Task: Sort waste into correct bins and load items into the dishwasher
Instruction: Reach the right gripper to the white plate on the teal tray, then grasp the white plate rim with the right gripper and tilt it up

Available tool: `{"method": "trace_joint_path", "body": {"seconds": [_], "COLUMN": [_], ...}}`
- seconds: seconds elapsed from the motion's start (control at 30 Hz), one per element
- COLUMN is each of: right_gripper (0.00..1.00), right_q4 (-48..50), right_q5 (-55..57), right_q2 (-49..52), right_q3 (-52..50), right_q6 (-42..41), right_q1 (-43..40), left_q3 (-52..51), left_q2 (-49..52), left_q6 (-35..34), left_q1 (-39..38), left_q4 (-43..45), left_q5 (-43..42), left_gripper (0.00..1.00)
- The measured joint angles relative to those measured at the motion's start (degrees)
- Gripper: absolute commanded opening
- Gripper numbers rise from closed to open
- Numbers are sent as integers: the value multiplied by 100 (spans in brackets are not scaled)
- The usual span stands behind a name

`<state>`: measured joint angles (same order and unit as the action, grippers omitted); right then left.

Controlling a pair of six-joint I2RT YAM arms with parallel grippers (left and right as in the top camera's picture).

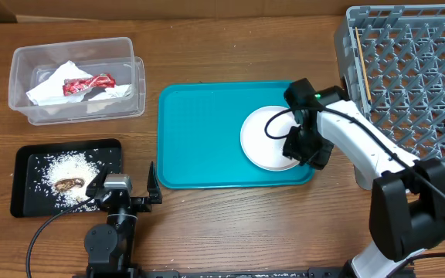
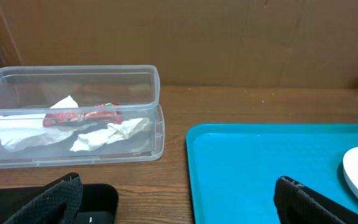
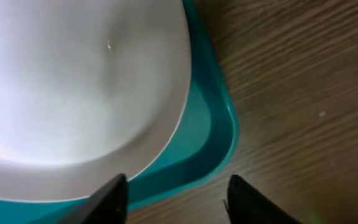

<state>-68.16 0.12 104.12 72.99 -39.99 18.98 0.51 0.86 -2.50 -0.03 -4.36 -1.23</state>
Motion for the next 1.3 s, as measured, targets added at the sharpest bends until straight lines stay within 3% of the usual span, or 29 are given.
{"method": "trace_joint_path", "body": {"seconds": [0.3, 0.83, 0.97, 1.03, 1.13, 1.3], "right_gripper": [45, 45, 38, 29, 8, 4], "right_q4": [955, 1191, 1429, 1554, 1613, 1491], "right_q5": [-769, -905, -907, -907, -911, -931], "right_q2": [4, 4, 4, 4, 4, 4], "right_q3": [-527, -907, -994, -994, -994, -960], "right_q6": [341, 374, 352, 343, 348, 282], "right_q1": [-216, -212, -212, -212, -212, -227], "left_q3": [0, 0, 0, 0, 0, 0], "left_q2": [0, 0, 0, 0, 0, 0], "left_q6": [2, 2, 0, 0, 0, 2], "left_q1": [0, 0, 0, 0, 0, 0], "left_q4": [0, 0, 0, 0, 0, -2], "left_q5": [0, 0, 0, 0, 0, 0], "left_gripper": [99, 100, 100, 100, 100, 100]}}
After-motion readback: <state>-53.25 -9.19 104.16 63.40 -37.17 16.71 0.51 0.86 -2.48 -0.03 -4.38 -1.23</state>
